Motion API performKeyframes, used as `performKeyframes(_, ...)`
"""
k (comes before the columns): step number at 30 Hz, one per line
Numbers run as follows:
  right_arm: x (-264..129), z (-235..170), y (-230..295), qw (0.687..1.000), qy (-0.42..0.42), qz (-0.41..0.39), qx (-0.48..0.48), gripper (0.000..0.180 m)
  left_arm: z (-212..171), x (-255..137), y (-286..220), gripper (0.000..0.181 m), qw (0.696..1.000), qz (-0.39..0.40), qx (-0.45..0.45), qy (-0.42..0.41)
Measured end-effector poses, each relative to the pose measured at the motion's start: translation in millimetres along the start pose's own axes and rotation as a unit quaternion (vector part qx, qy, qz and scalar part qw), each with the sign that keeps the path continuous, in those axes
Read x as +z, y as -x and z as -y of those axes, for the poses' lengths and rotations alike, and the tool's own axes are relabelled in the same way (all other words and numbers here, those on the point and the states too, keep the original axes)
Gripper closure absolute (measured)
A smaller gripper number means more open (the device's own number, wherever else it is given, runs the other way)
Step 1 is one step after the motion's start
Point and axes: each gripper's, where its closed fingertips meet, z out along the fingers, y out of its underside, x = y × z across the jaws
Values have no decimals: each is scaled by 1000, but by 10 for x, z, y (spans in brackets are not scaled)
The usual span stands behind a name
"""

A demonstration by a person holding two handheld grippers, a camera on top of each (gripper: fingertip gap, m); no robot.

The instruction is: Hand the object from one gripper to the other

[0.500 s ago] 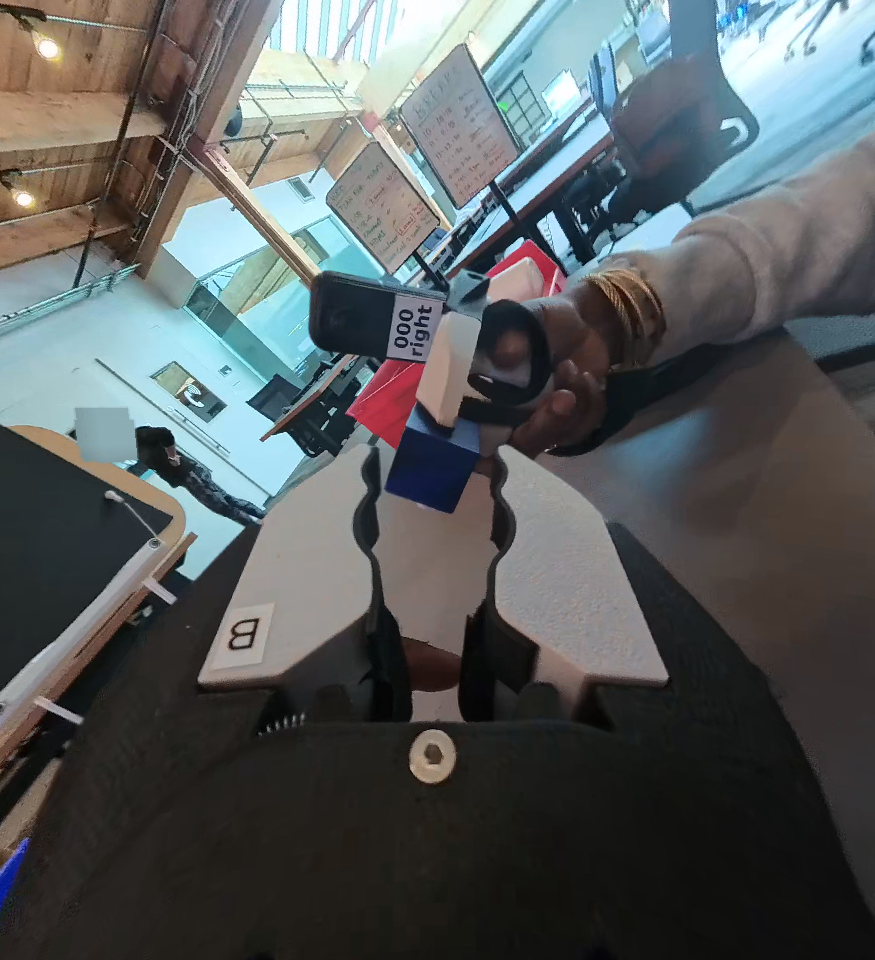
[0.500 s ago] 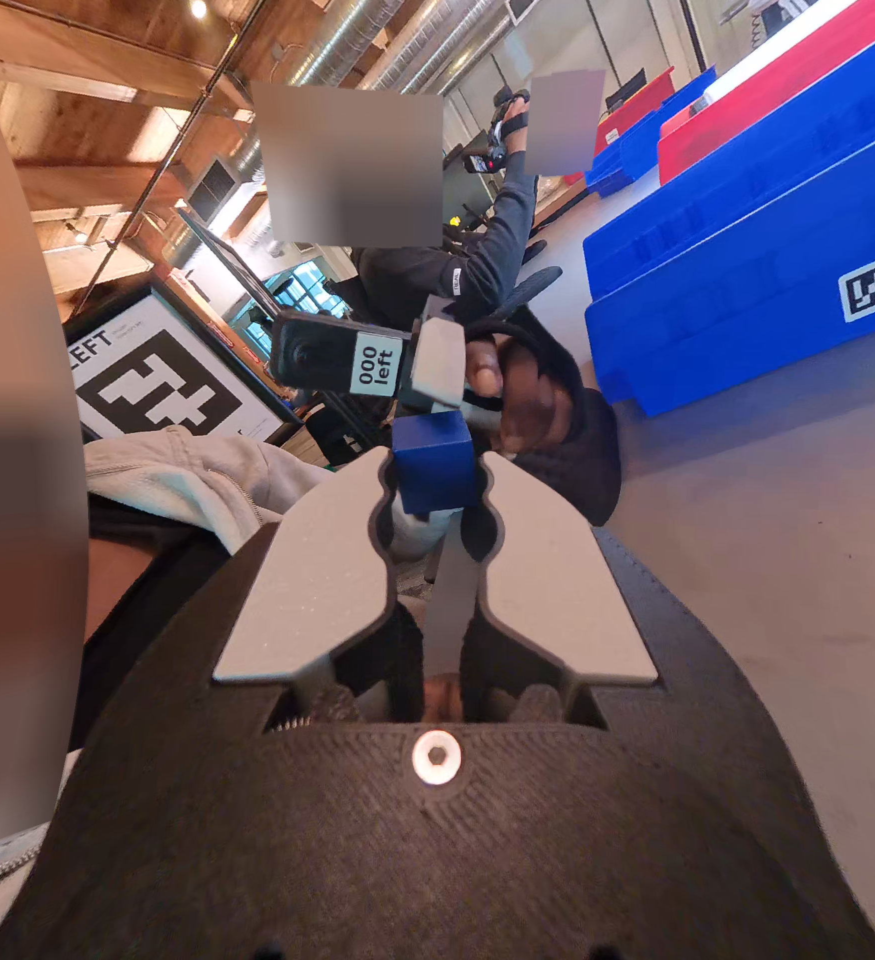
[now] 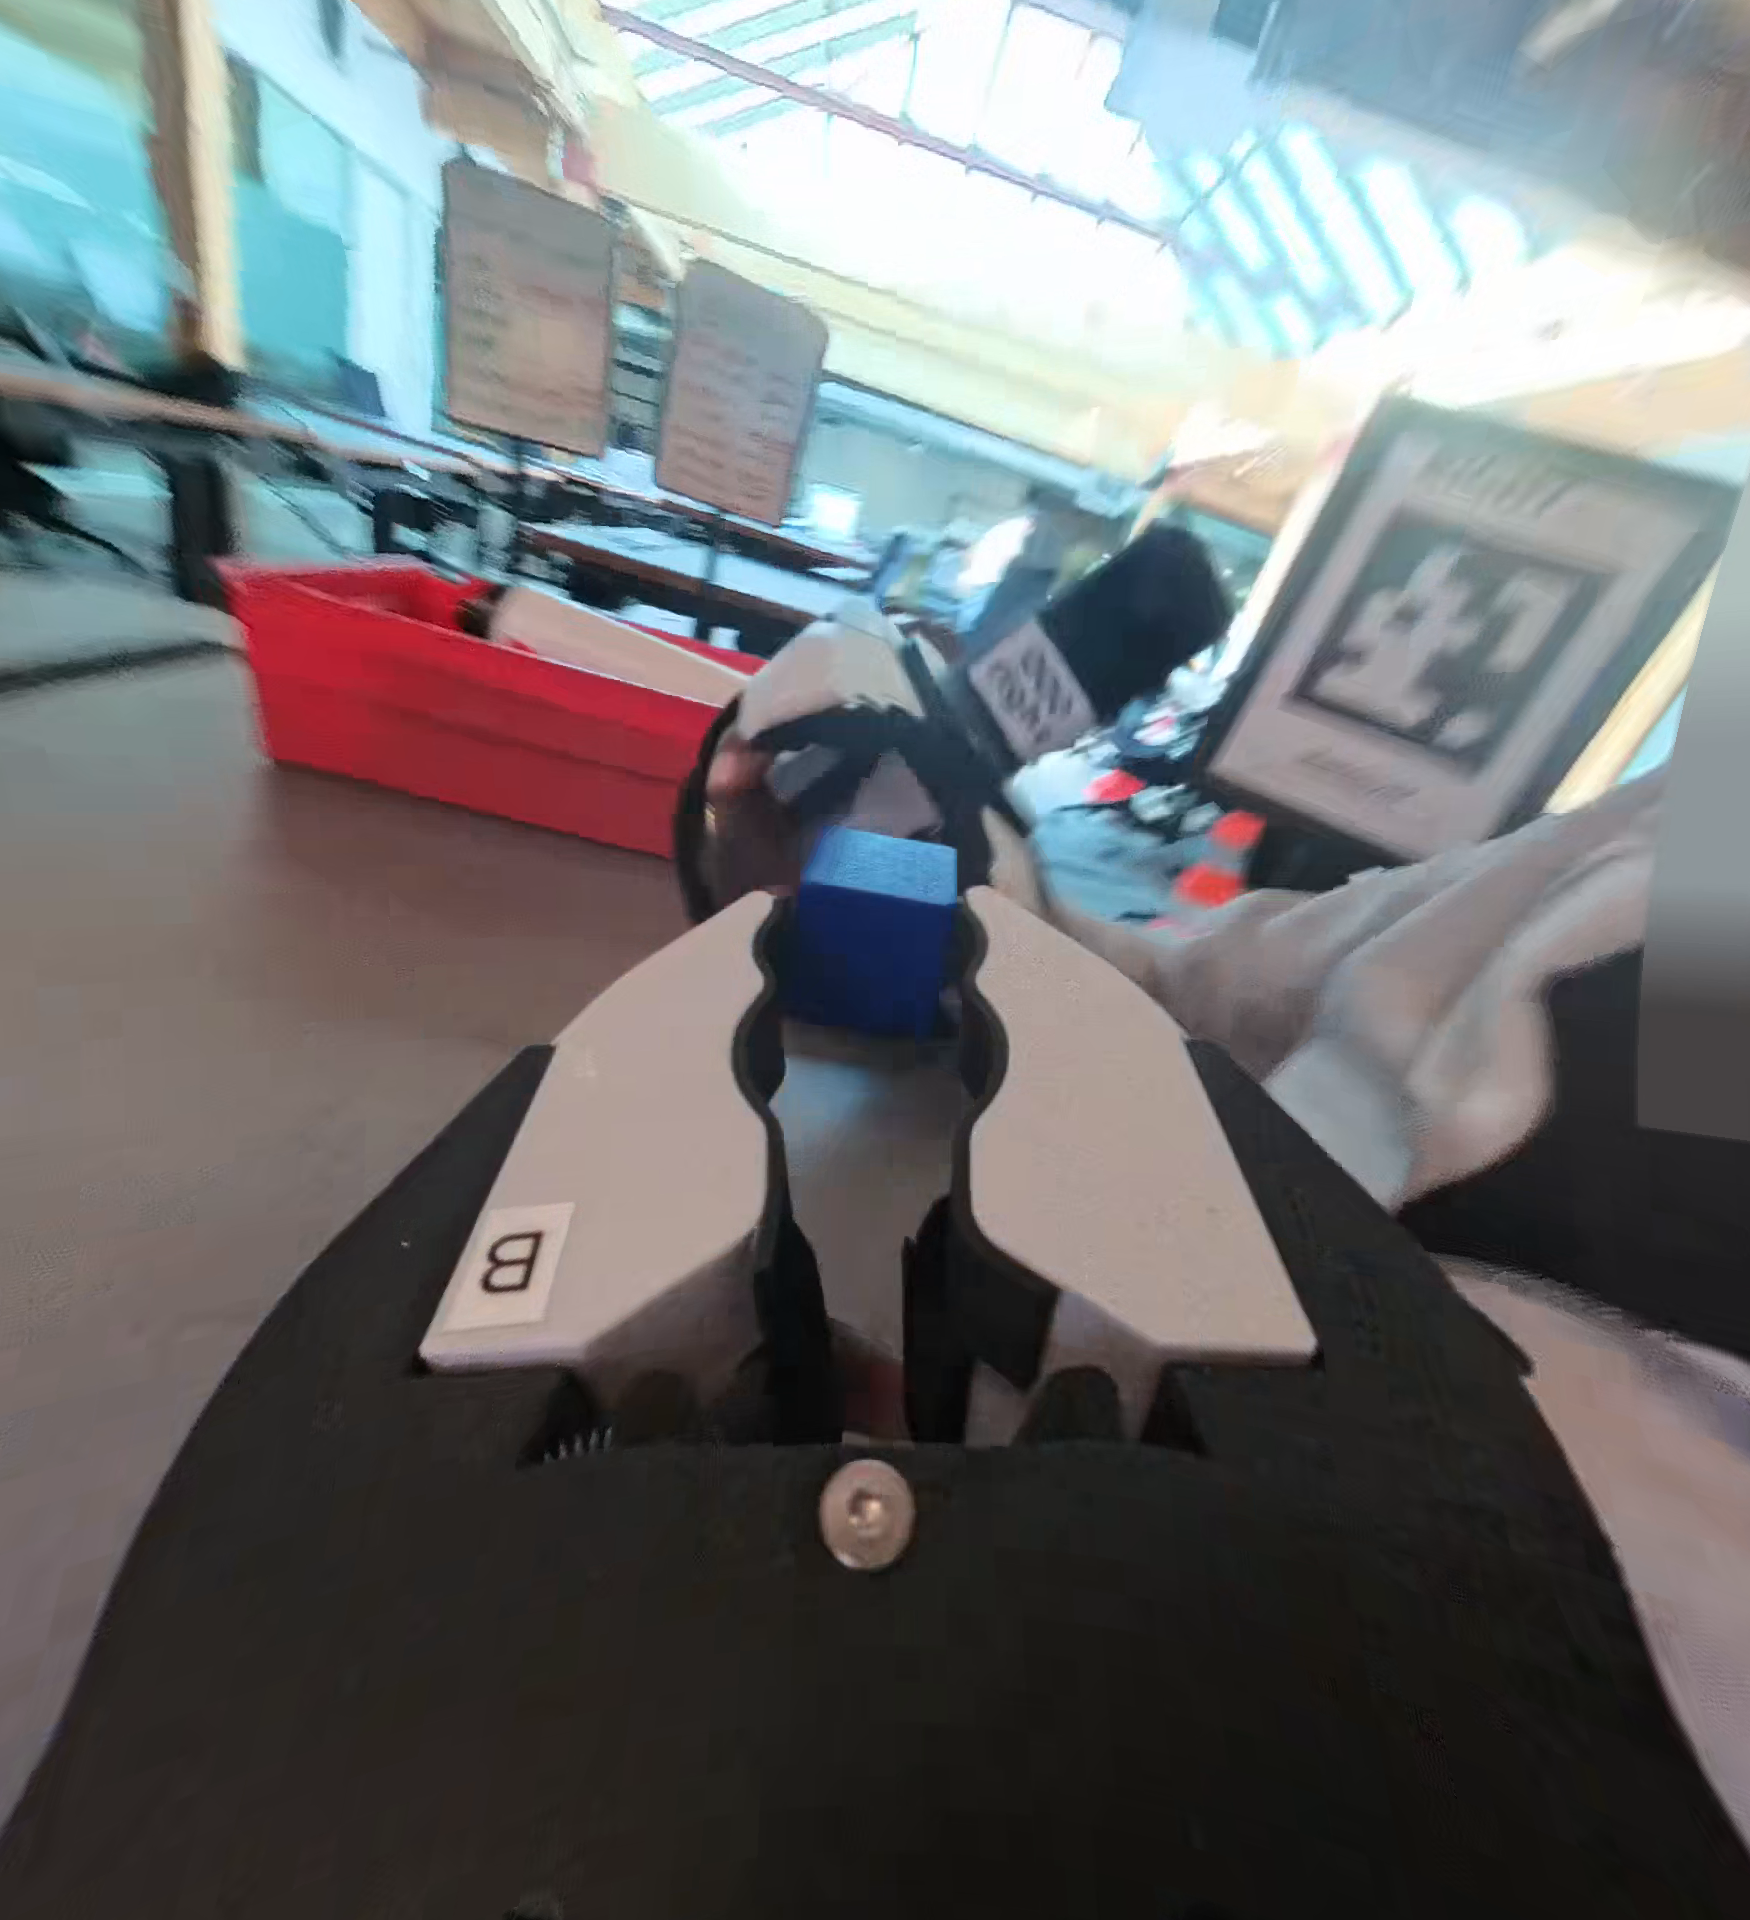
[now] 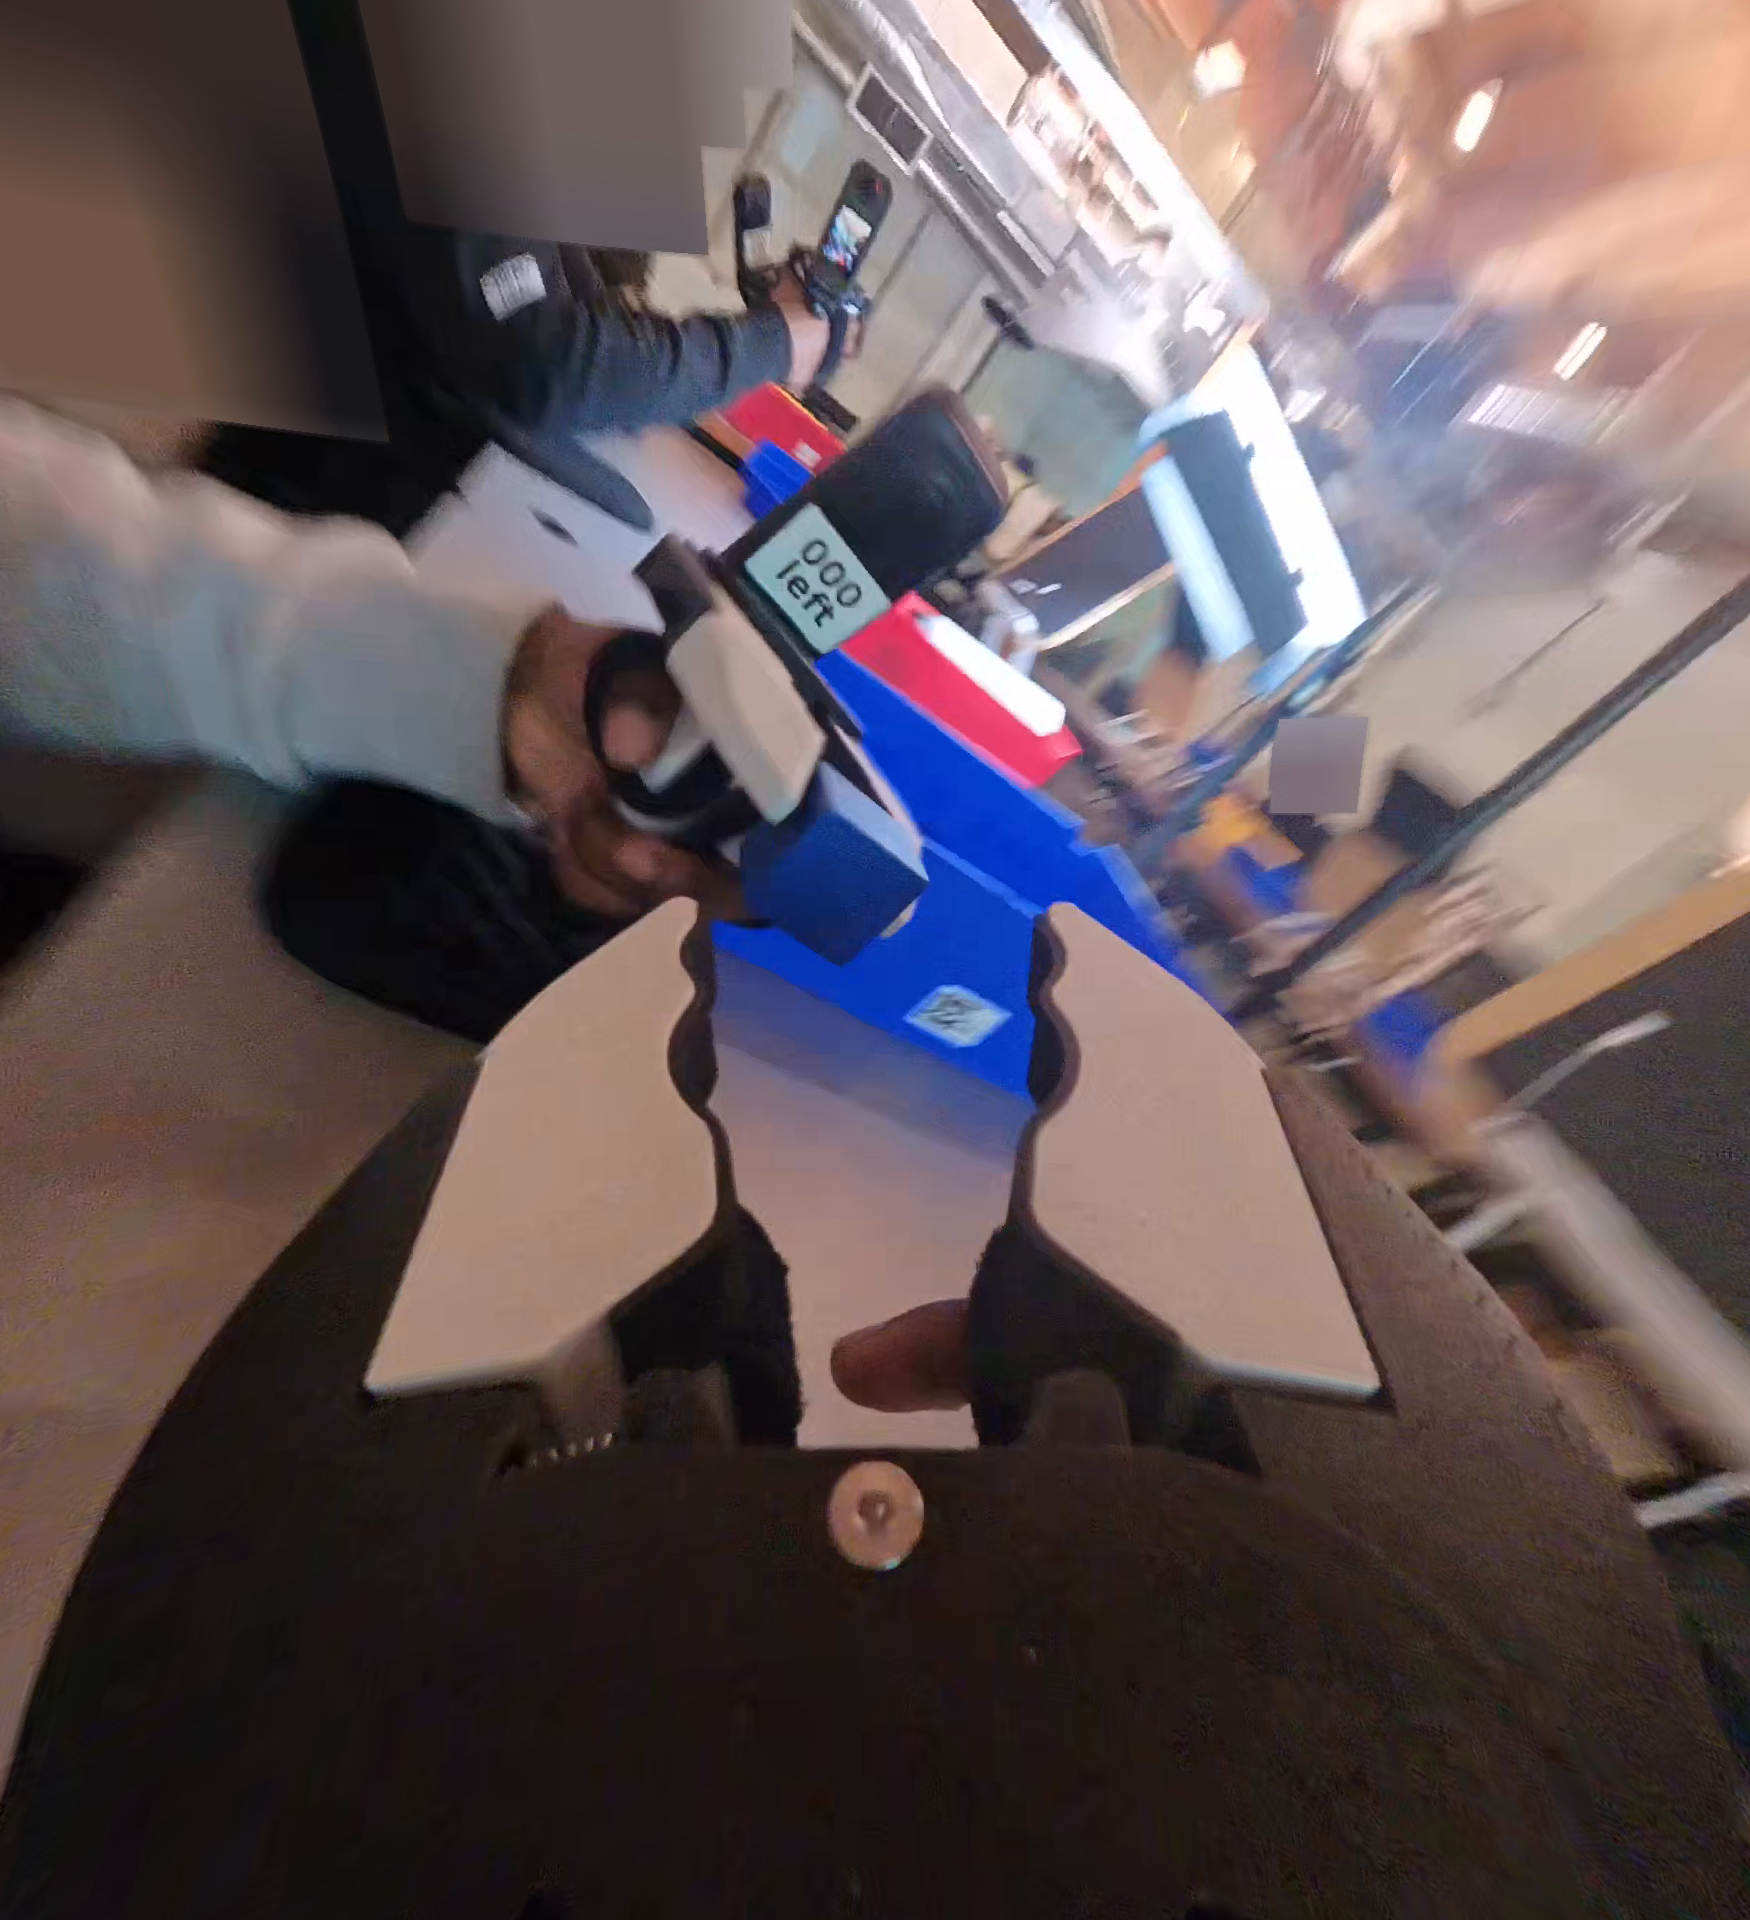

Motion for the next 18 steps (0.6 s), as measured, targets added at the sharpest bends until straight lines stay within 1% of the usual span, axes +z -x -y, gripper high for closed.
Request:
performKeyframes(2,0,40,70,988,3,-40,-151,129,-9,4,-84,152,996,-52,-69,-2)
performKeyframes(4,32,40,166,972,7,-47,-231,130,-66,23,-92,152,995,-57,-84,15)
performKeyframes(6,71,-3,206,962,20,-51,-268,132,-162,49,-110,152,994,-59,-86,46)
performKeyframes(7,84,-13,227,958,21,-50,-280,137,-196,63,-124,152,993,-63,-88,56)
performKeyframes(8,91,-18,257,957,20,-44,-287,149,-212,72,-133,152,992,-66,-92,59)
performKeyframes(10,101,-38,267,961,26,-36,-273,151,-184,71,-102,153,993,-58,-86,49)
performKeyframes(11,104,-48,246,969,31,-31,-245,151,-155,71,-85,153,996,-49,-63,40)
performKeyframes(12,102,-44,219,979,29,-24,-201,151,-113,73,-86,145,999,-40,-26,27)
performKeyframes(14,92,-33,130,998,20,-7,-67,151,-39,76,-92,125,996,-5,85,3)
performKeyframes(15,90,-41,90,1000,17,10,23,151,-19,77,-72,120,987,24,160,-1)
performKeyframes(16,88,-47,66,992,10,35,124,151,1,75,-43,117,969,57,241,1)
performKeyframes(17,87,-52,49,972,1,63,227,151,23,70,-14,117,944,90,318,4)
performKeyframes(18,83,-64,33,942,-7,90,323,152,41,65,10,117,917,119,381,7)
